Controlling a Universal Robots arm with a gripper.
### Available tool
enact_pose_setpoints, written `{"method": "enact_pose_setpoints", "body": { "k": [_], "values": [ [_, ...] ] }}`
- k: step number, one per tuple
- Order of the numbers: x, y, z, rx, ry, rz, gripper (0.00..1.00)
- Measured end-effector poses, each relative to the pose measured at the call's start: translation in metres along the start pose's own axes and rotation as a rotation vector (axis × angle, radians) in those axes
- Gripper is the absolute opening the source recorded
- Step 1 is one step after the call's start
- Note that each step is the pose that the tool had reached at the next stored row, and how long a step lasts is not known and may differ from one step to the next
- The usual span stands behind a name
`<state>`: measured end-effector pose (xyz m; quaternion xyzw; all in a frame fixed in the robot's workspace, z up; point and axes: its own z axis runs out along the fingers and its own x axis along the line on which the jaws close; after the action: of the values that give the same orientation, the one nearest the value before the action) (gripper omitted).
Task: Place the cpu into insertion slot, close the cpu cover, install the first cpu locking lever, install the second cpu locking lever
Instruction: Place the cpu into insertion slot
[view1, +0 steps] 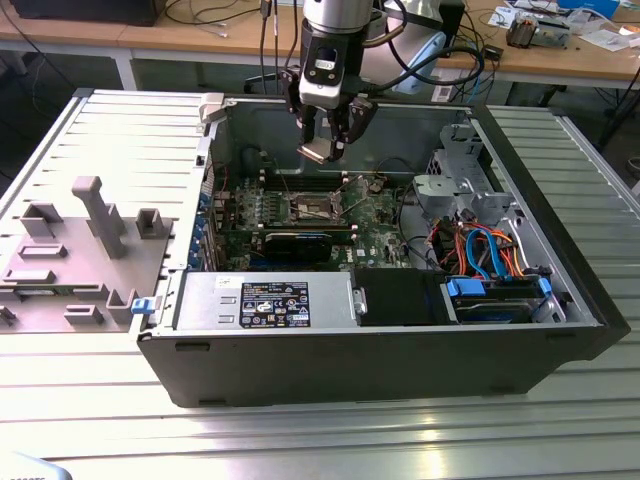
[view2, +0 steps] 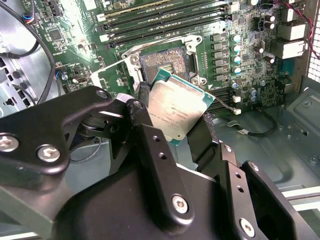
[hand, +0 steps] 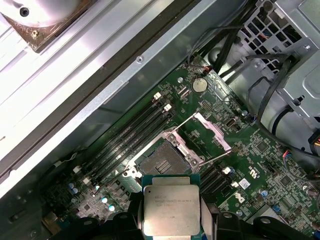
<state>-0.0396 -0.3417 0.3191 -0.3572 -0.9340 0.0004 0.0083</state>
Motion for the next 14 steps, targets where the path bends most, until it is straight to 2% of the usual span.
{"method": "enact_pose_setpoints", "body": {
  "k": [14],
  "values": [
    [0.0,0.0,0.0001,-0.0003,0.0001,0.009,0.55]
  ]
}}
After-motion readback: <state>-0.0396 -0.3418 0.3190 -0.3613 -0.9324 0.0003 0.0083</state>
